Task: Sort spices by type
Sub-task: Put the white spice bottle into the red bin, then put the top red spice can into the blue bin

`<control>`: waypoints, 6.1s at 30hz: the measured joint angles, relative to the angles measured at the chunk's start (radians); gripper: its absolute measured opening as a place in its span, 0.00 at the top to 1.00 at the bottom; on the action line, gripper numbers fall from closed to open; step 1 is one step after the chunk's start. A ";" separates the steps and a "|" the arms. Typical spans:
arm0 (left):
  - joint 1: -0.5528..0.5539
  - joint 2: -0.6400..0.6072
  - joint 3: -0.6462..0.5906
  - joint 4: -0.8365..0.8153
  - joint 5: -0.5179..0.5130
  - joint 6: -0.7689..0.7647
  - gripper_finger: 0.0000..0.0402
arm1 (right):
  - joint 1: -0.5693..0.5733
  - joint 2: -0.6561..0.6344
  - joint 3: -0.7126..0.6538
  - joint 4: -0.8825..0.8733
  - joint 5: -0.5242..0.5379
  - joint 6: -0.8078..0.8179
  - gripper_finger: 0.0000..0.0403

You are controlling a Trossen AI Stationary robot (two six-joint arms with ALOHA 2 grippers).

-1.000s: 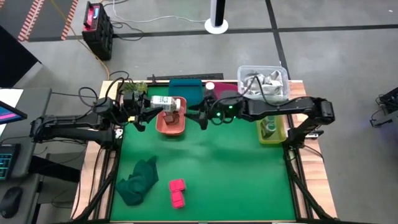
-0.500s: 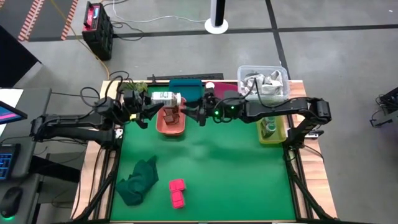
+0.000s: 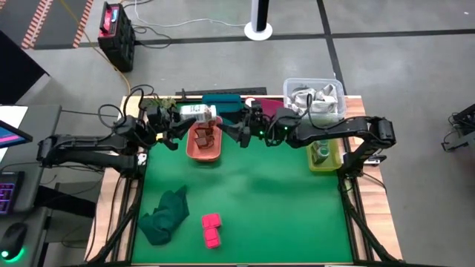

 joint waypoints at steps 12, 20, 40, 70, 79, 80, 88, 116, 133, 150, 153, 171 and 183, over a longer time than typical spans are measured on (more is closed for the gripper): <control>-0.003 0.039 0.001 0.054 0.000 -0.046 0.52 | -0.002 0.000 0.000 -0.005 0.006 -0.052 0.03; -0.007 0.103 0.028 0.112 0.040 -0.054 0.52 | -0.019 0.001 0.000 -0.028 0.012 -0.074 0.03; -0.007 0.149 0.045 0.096 0.068 -0.057 0.52 | -0.024 0.001 0.056 -0.103 -0.038 -0.103 0.07; -0.007 0.148 0.043 0.017 0.087 -0.072 0.51 | -0.021 0.000 0.058 -0.164 -0.094 -0.111 0.45; -0.006 0.142 0.043 -0.046 0.085 -0.052 0.36 | -0.031 0.000 0.056 -0.201 -0.114 -0.107 0.45; -0.006 0.142 0.043 -0.054 0.085 -0.052 0.33 | -0.033 0.000 0.056 -0.207 -0.116 -0.107 0.45; -0.006 0.051 0.043 -0.185 0.085 -0.021 0.23 | -0.065 -0.029 0.056 -0.289 -0.205 -0.071 0.45; 0.000 -0.111 0.044 -0.738 0.079 -0.192 0.25 | -0.349 0.143 0.448 -1.675 0.047 -0.462 0.45; 0.000 -0.111 0.044 -0.868 0.085 -0.219 0.25 | -0.450 0.313 0.537 -1.744 0.084 -0.534 0.45; 0.000 -0.110 0.045 -0.911 0.081 -0.173 0.25 | -0.553 0.349 0.538 -1.736 -0.010 -0.837 0.44; 0.000 -0.110 0.045 -0.914 0.068 -0.170 0.25 | -0.551 0.386 0.537 -1.753 -0.003 -0.867 0.44; 0.000 -0.110 0.045 -0.927 0.062 -0.175 0.25 | -0.534 0.422 0.549 -1.759 -0.004 -0.851 0.22; 0.000 -0.110 0.045 -0.980 0.131 -0.242 0.25 | -0.504 0.421 0.803 -1.834 0.028 -0.765 0.16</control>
